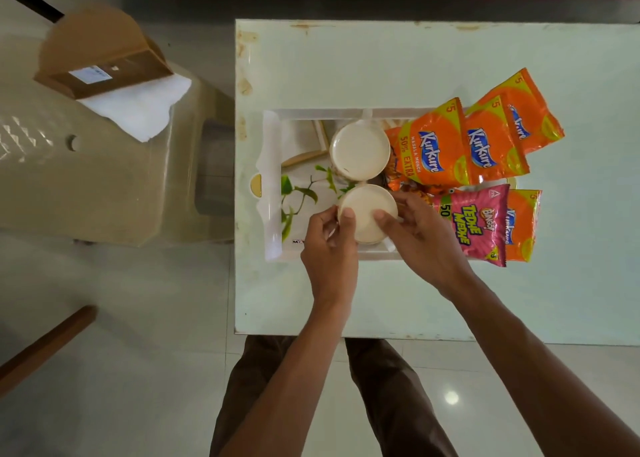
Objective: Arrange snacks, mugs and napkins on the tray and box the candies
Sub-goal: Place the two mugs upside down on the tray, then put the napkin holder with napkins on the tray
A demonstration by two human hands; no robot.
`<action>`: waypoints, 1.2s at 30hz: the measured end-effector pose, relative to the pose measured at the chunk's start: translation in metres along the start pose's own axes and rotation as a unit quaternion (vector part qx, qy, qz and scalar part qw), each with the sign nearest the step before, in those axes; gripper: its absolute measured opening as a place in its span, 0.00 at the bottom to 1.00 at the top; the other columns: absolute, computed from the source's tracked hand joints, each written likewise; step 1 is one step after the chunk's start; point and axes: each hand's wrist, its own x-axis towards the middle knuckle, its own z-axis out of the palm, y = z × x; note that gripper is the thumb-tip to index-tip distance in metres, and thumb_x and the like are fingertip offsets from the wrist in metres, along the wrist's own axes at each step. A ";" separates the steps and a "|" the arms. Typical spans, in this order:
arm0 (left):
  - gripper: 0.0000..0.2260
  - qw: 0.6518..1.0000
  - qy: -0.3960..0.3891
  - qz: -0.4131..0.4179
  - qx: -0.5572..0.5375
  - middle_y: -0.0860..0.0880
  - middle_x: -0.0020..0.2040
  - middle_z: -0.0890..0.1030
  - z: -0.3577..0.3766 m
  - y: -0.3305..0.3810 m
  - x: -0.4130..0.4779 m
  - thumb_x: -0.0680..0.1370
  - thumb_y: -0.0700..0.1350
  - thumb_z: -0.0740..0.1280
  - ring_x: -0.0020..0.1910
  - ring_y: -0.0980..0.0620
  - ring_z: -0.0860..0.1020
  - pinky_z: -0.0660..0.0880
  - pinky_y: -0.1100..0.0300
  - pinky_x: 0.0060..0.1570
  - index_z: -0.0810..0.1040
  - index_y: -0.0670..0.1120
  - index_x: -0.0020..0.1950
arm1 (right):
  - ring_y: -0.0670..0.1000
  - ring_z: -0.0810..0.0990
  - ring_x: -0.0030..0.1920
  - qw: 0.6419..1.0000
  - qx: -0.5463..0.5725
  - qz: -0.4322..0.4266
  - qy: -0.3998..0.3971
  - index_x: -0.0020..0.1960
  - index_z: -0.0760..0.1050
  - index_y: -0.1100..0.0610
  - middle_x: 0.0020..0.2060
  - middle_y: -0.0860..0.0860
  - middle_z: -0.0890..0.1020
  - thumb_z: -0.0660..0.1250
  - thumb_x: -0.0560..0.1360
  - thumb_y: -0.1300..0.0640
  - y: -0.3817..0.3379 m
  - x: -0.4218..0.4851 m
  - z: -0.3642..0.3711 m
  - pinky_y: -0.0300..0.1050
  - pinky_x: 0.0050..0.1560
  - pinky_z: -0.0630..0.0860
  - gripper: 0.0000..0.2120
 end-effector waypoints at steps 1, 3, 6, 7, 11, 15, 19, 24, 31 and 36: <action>0.09 1.000 0.001 0.003 0.004 0.50 0.59 0.82 0.000 -0.001 0.001 0.81 0.50 0.68 0.61 0.51 0.80 0.81 0.45 0.59 0.78 0.49 0.59 | 0.36 0.79 0.53 1.000 0.001 0.001 -0.001 0.66 0.73 0.51 0.55 0.43 0.82 0.68 0.79 0.53 0.001 0.001 0.000 0.22 0.42 0.72 0.16; 0.10 1.000 0.004 0.012 0.010 0.49 0.60 0.82 0.001 -0.003 0.001 0.81 0.50 0.68 0.61 0.50 0.81 0.81 0.45 0.58 0.78 0.48 0.60 | 0.34 0.79 0.52 1.000 0.002 0.004 -0.002 0.66 0.73 0.51 0.55 0.43 0.82 0.68 0.79 0.53 0.003 0.002 -0.001 0.22 0.42 0.72 0.17; 0.12 1.000 0.005 0.021 0.016 0.48 0.60 0.82 0.002 -0.006 0.002 0.81 0.50 0.68 0.61 0.50 0.81 0.81 0.45 0.58 0.78 0.45 0.61 | 0.29 0.79 0.48 1.000 -0.002 0.006 -0.004 0.66 0.73 0.51 0.55 0.43 0.81 0.68 0.79 0.53 0.005 0.004 -0.001 0.23 0.43 0.73 0.17; 0.12 1.000 0.002 0.023 0.015 0.48 0.60 0.82 0.002 -0.007 0.003 0.81 0.50 0.68 0.61 0.49 0.81 0.81 0.44 0.58 0.77 0.44 0.61 | 0.27 0.78 0.47 1.000 -0.003 0.007 -0.002 0.66 0.73 0.52 0.54 0.42 0.81 0.68 0.79 0.53 0.006 0.004 -0.001 0.22 0.42 0.73 0.16; 0.11 0.999 -0.012 0.034 0.032 0.49 0.59 0.82 0.001 -0.006 0.005 0.81 0.50 0.67 0.60 0.49 0.81 0.82 0.44 0.57 0.76 0.45 0.59 | 0.33 0.80 0.48 1.000 -0.017 0.007 0.013 0.65 0.74 0.52 0.53 0.43 0.82 0.69 0.78 0.53 0.006 0.006 0.002 0.22 0.40 0.72 0.16; 0.15 0.996 -0.059 0.022 0.055 0.48 0.63 0.81 -0.010 -0.001 0.009 0.81 0.51 0.67 0.63 0.49 0.80 0.80 0.45 0.60 0.75 0.45 0.63 | 0.42 0.81 0.51 0.999 -0.035 0.020 0.018 0.65 0.74 0.52 0.53 0.44 0.82 0.70 0.77 0.52 0.002 0.004 0.003 0.23 0.40 0.74 0.18; 0.19 0.988 -0.105 0.008 0.113 0.54 0.69 0.78 -0.039 0.021 0.012 0.80 0.57 0.67 0.68 0.53 0.76 0.75 0.50 0.68 0.76 0.52 0.68 | 0.51 0.82 0.53 0.980 -0.130 -0.046 0.144 0.62 0.76 0.55 0.54 0.50 0.84 0.70 0.77 0.51 -0.020 -0.014 0.003 0.47 0.50 0.79 0.16; 0.08 0.991 -0.035 0.094 0.092 0.56 0.58 0.83 -0.104 0.069 0.029 0.81 0.48 0.68 0.60 0.55 0.81 0.79 0.48 0.63 0.81 0.51 0.60 | 0.40 0.82 0.50 0.965 -0.071 -0.142 0.211 0.59 0.77 0.52 0.51 0.44 0.83 0.67 0.79 0.56 -0.075 -0.034 0.013 0.32 0.45 0.77 0.09; 0.03 0.965 0.139 0.217 0.057 0.50 0.44 0.81 -0.209 0.163 0.118 0.81 0.45 0.67 0.42 0.53 0.76 0.74 0.53 0.45 0.80 0.49 0.48 | 0.31 0.80 0.46 0.991 0.010 -0.108 0.082 0.59 0.79 0.49 0.47 0.34 0.81 0.68 0.78 0.54 -0.169 0.008 0.088 0.23 0.41 0.73 0.10; 0.08 0.944 0.179 0.245 0.130 0.57 0.45 0.80 -0.246 0.227 0.196 0.77 0.44 0.63 0.40 0.67 0.77 0.76 0.65 0.48 0.81 0.48 0.51 | 0.44 0.80 0.54 0.997 0.046 -0.058 0.031 0.61 0.77 0.47 0.55 0.40 0.81 0.68 0.78 0.50 -0.227 0.059 0.159 0.47 0.58 0.80 0.12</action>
